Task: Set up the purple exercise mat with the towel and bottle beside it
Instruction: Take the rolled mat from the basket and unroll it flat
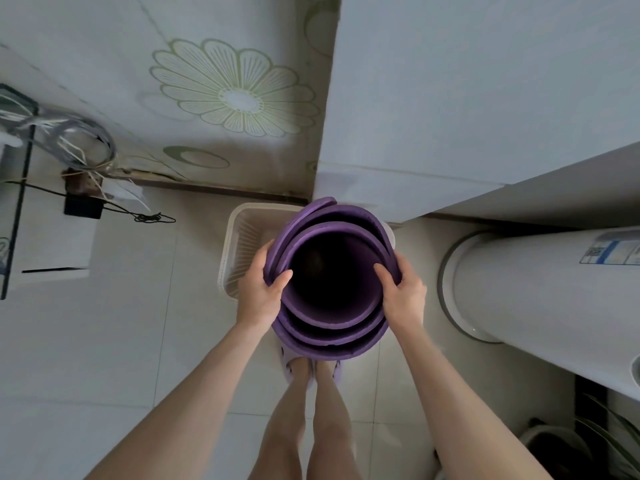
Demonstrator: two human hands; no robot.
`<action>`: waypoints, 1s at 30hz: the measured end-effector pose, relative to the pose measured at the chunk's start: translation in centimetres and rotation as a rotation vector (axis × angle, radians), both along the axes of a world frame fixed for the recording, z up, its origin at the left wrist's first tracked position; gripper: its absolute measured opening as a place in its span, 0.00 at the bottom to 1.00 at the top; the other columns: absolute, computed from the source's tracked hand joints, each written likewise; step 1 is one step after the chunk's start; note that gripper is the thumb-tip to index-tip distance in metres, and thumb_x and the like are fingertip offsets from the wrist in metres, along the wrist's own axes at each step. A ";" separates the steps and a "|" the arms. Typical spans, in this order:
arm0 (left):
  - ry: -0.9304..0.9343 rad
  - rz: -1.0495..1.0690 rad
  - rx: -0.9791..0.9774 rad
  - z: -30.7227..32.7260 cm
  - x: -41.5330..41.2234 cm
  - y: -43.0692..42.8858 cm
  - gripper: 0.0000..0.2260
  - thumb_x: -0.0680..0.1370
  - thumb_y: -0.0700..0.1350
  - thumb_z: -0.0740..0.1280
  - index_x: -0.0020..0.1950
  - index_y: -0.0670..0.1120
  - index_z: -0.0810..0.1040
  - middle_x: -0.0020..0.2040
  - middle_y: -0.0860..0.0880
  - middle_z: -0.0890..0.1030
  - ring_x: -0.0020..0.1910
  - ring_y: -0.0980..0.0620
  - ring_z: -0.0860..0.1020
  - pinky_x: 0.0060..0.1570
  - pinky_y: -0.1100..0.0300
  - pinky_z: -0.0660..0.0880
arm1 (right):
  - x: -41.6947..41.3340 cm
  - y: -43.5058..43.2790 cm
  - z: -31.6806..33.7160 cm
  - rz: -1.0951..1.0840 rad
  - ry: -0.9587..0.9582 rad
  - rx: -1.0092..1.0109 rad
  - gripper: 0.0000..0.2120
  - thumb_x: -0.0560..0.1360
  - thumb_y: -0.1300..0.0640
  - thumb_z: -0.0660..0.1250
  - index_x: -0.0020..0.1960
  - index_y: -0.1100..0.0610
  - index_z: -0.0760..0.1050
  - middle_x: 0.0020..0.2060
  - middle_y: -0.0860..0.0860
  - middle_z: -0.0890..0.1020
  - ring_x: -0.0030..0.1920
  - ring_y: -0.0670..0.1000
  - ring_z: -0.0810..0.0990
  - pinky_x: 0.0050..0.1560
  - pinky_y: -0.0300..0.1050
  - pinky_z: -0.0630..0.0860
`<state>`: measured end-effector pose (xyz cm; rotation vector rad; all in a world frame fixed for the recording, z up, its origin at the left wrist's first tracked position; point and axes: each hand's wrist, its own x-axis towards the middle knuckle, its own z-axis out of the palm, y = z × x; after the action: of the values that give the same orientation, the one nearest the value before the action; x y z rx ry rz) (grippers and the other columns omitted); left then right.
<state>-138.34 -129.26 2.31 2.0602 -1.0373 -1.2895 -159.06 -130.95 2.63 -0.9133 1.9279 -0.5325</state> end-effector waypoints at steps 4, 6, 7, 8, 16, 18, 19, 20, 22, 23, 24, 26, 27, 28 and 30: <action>0.001 -0.013 -0.023 2.1 0.5 0.0 0.24 0.76 0.40 0.69 0.71 0.46 0.69 0.63 0.49 0.78 0.61 0.50 0.75 0.65 0.56 0.70 | 0.2 0.4 1.9 0.020 0.019 -0.037 0.17 0.78 0.55 0.65 0.67 0.55 0.73 0.51 0.49 0.82 0.49 0.48 0.79 0.52 0.39 0.73; 0.000 -0.030 -0.047 4.0 0.8 -0.2 0.24 0.76 0.40 0.69 0.72 0.46 0.69 0.64 0.50 0.77 0.61 0.52 0.75 0.64 0.61 0.69 | 0.2 0.5 3.8 0.027 0.020 -0.071 0.17 0.78 0.55 0.65 0.67 0.55 0.74 0.52 0.49 0.82 0.50 0.47 0.80 0.53 0.39 0.74; 0.001 -0.037 -0.053 5.0 0.9 -0.2 0.25 0.76 0.39 0.69 0.72 0.47 0.69 0.63 0.52 0.77 0.60 0.54 0.75 0.62 0.66 0.68 | 0.2 0.5 4.7 0.031 0.024 -0.088 0.17 0.78 0.56 0.65 0.66 0.55 0.74 0.51 0.49 0.82 0.48 0.46 0.80 0.51 0.35 0.74; 0.004 -0.040 -0.059 6.0 1.0 -0.3 0.25 0.76 0.39 0.69 0.72 0.47 0.68 0.62 0.53 0.77 0.59 0.56 0.74 0.59 0.72 0.67 | 0.1 0.5 5.7 0.042 0.033 -0.103 0.17 0.78 0.56 0.65 0.66 0.55 0.75 0.49 0.48 0.82 0.46 0.44 0.79 0.48 0.30 0.73; 0.001 -0.075 -0.143 13.7 1.6 0.4 0.23 0.74 0.39 0.70 0.69 0.50 0.71 0.58 0.56 0.79 0.55 0.56 0.77 0.56 0.70 0.70 | -0.1 1.8 13.9 0.064 0.054 -0.207 0.15 0.77 0.57 0.66 0.63 0.57 0.77 0.49 0.50 0.83 0.48 0.49 0.80 0.53 0.41 0.74; -0.003 -0.084 -0.167 15.4 1.9 0.9 0.24 0.74 0.42 0.71 0.69 0.51 0.71 0.60 0.54 0.79 0.57 0.53 0.77 0.62 0.58 0.72 | -0.1 2.2 15.9 0.078 0.067 -0.232 0.15 0.77 0.57 0.66 0.63 0.57 0.77 0.48 0.50 0.83 0.47 0.49 0.80 0.53 0.42 0.75; -0.005 -0.083 -0.172 16.0 2.0 1.1 0.24 0.74 0.42 0.71 0.69 0.51 0.72 0.60 0.52 0.79 0.58 0.52 0.77 0.64 0.55 0.72 | -0.2 2.4 16.6 0.086 0.074 -0.241 0.15 0.77 0.56 0.66 0.62 0.57 0.77 0.48 0.50 0.83 0.47 0.49 0.80 0.54 0.42 0.76; -0.008 -0.079 -0.188 17.1 2.1 1.4 0.24 0.73 0.42 0.71 0.69 0.50 0.72 0.60 0.51 0.79 0.59 0.52 0.77 0.64 0.53 0.72 | -0.3 2.7 17.6 0.094 0.081 -0.255 0.14 0.77 0.56 0.66 0.62 0.58 0.77 0.47 0.50 0.83 0.47 0.49 0.80 0.54 0.43 0.76; -0.017 -0.071 -0.215 18.7 2.2 2.0 0.24 0.73 0.41 0.72 0.68 0.49 0.73 0.59 0.51 0.80 0.57 0.52 0.78 0.63 0.54 0.72 | -0.3 3.0 19.2 0.107 0.089 -0.273 0.14 0.77 0.55 0.66 0.62 0.57 0.77 0.46 0.49 0.83 0.47 0.49 0.80 0.53 0.44 0.76; -0.019 -0.065 -0.225 19.5 2.2 2.2 0.24 0.73 0.41 0.72 0.68 0.49 0.73 0.57 0.52 0.81 0.55 0.52 0.79 0.62 0.57 0.72 | -0.3 3.1 19.9 0.114 0.093 -0.284 0.15 0.77 0.55 0.66 0.62 0.57 0.77 0.47 0.49 0.83 0.47 0.50 0.80 0.54 0.45 0.76; -0.020 -0.057 -0.237 20.3 2.2 2.6 0.24 0.73 0.41 0.72 0.68 0.48 0.73 0.56 0.53 0.82 0.54 0.53 0.79 0.61 0.60 0.72 | -0.2 3.3 20.6 0.125 0.095 -0.293 0.15 0.77 0.54 0.66 0.62 0.57 0.77 0.47 0.50 0.83 0.48 0.50 0.80 0.54 0.46 0.76; -0.019 -0.033 -0.258 21.8 2.2 3.2 0.24 0.73 0.40 0.72 0.68 0.48 0.73 0.54 0.54 0.81 0.52 0.55 0.78 0.59 0.62 0.71 | -0.3 3.5 22.1 0.135 0.080 -0.318 0.15 0.77 0.55 0.66 0.62 0.57 0.77 0.48 0.50 0.83 0.47 0.50 0.80 0.52 0.45 0.76; -0.021 -0.021 -0.269 22.4 2.3 3.7 0.24 0.73 0.40 0.72 0.68 0.48 0.73 0.54 0.54 0.81 0.52 0.54 0.78 0.60 0.61 0.71 | -0.3 3.8 22.7 0.138 0.069 -0.328 0.14 0.77 0.55 0.66 0.61 0.57 0.77 0.47 0.49 0.83 0.47 0.50 0.80 0.51 0.43 0.76; -0.024 -0.011 -0.294 23.4 2.2 4.3 0.24 0.73 0.41 0.72 0.68 0.48 0.73 0.54 0.54 0.82 0.53 0.53 0.79 0.62 0.59 0.72 | -0.4 4.2 23.8 0.155 0.062 -0.345 0.14 0.77 0.55 0.66 0.61 0.56 0.77 0.46 0.48 0.82 0.46 0.49 0.80 0.50 0.43 0.75; -0.026 -0.026 -0.296 23.7 2.4 4.3 0.24 0.72 0.41 0.72 0.68 0.48 0.73 0.55 0.52 0.82 0.55 0.51 0.79 0.63 0.53 0.72 | -0.4 4.2 24.2 0.147 0.062 -0.347 0.13 0.77 0.55 0.66 0.61 0.55 0.77 0.45 0.48 0.82 0.47 0.50 0.80 0.52 0.45 0.77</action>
<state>-135.98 -124.91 26.05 1.8483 -1.1914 -1.0519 -159.48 -126.78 26.87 -1.2949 1.8351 -0.7735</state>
